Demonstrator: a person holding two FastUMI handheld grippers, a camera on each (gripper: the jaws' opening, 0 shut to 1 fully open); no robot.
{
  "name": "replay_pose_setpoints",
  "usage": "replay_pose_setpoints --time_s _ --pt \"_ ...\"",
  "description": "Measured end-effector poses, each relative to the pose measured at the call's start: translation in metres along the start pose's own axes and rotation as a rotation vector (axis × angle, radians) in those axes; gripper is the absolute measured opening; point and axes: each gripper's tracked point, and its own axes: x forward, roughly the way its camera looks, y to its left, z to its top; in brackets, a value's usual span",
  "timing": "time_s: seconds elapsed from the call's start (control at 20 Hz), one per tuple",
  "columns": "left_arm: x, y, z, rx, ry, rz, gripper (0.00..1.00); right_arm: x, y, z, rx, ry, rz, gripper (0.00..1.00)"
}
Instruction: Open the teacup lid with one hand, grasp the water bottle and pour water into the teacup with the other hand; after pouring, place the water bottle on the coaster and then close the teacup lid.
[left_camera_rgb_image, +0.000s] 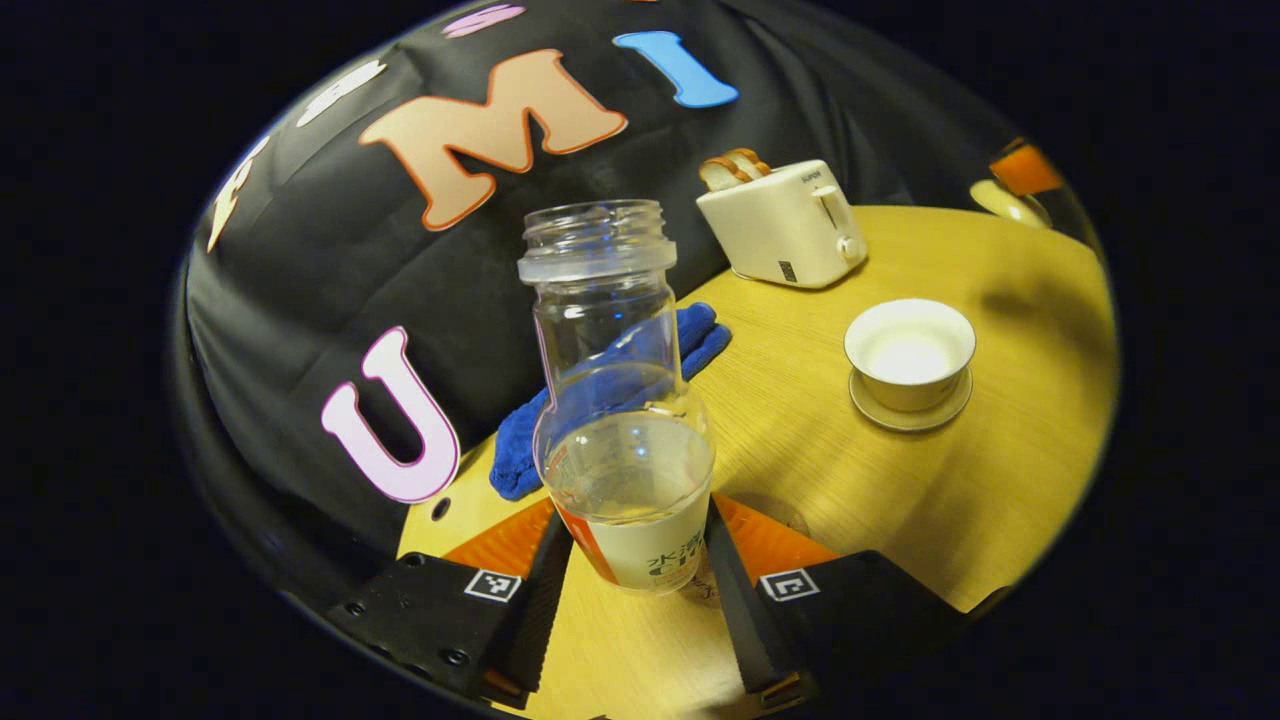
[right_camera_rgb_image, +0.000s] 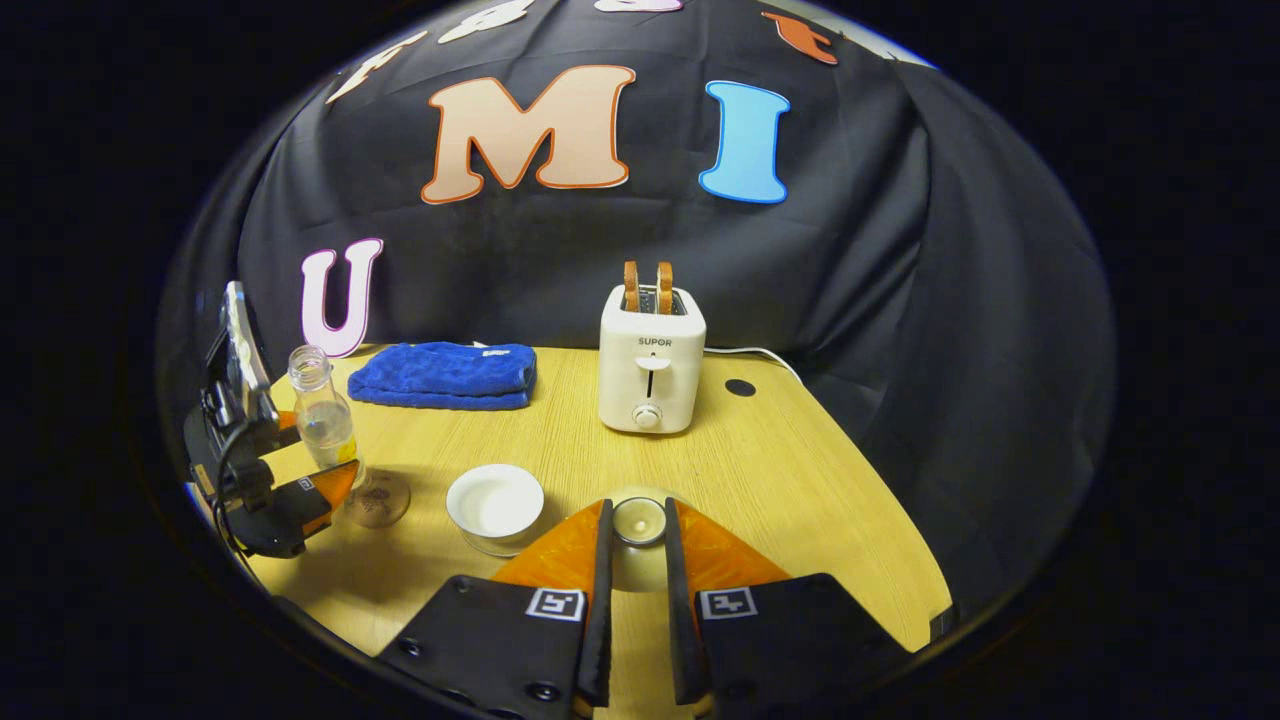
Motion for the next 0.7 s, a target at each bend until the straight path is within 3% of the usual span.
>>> replay_pose_setpoints --time_s 0.7 --pt "0.018 -0.015 0.000 0.496 0.141 0.013 0.72 0.010 -0.027 -0.026 0.082 0.022 0.010 0.28"
